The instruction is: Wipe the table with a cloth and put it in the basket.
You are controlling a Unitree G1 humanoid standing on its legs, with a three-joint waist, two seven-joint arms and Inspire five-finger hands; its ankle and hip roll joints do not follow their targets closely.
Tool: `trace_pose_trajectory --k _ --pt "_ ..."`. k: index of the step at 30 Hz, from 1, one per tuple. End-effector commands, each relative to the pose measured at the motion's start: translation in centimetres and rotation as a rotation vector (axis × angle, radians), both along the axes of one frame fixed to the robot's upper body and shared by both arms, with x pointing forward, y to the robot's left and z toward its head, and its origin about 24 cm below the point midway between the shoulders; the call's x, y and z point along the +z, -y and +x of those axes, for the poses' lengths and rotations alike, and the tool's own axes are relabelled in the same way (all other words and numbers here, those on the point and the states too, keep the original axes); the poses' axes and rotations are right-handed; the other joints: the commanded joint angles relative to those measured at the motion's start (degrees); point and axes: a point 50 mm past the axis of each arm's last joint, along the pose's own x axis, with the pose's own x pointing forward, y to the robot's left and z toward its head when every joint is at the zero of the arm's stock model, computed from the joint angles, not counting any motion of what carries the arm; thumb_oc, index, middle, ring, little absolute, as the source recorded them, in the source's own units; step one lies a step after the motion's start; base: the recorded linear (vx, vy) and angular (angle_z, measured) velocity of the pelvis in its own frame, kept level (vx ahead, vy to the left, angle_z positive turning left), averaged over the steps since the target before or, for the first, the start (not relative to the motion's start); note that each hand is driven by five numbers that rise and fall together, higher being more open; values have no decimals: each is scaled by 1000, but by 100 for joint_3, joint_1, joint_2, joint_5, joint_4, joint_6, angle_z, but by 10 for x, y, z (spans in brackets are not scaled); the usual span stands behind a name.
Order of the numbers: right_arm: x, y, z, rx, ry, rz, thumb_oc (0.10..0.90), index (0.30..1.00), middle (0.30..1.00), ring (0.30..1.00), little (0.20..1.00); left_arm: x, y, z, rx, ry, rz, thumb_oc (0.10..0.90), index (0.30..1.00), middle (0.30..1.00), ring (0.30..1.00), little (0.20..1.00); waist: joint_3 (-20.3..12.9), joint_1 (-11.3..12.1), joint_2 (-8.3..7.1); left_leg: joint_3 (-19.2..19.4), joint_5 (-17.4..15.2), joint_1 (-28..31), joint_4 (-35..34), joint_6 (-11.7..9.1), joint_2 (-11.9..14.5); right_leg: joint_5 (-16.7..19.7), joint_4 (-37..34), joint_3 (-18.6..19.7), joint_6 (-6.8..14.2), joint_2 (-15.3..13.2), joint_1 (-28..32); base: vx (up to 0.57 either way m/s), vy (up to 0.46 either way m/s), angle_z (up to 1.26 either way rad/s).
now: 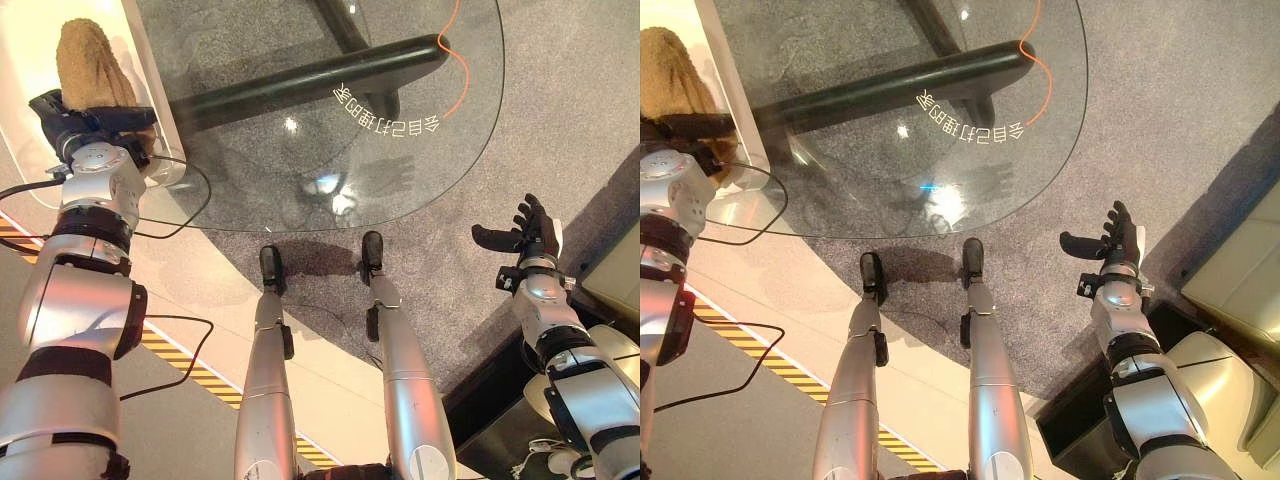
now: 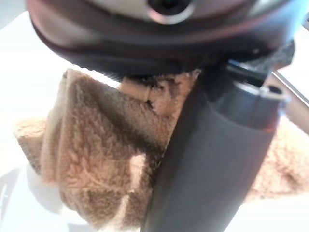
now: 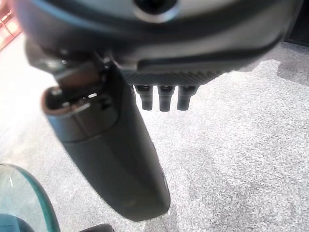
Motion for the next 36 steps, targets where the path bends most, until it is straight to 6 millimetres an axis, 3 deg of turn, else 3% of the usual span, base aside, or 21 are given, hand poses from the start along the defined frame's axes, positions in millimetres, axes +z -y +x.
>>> trace_pose_trajectory --k 1,31,36 --pt "7 16 -6 -47 25 -47 800 900 900 900 900 47 -51 -37 232 123 27 800 900 900 900 900 -149 -1 -50 408 -324 -209 479 249 -152 -687 340 -174 -104 299 165 0 0 0" --pt "1 11 -6 -31 20 -33 800 900 900 900 900 42 -54 -38 228 131 25 800 900 900 900 900 -149 25 -109 410 -318 -97 424 267 -145 -627 279 -171 -87 311 268 0 0 0" --pt "-5 11 -9 -40 15 -23 800 900 900 900 900 32 -55 -37 229 127 0 800 900 900 900 900 -149 55 -92 425 -324 64 396 268 -161 -618 238 -197 -67 286 418 0 0 0"
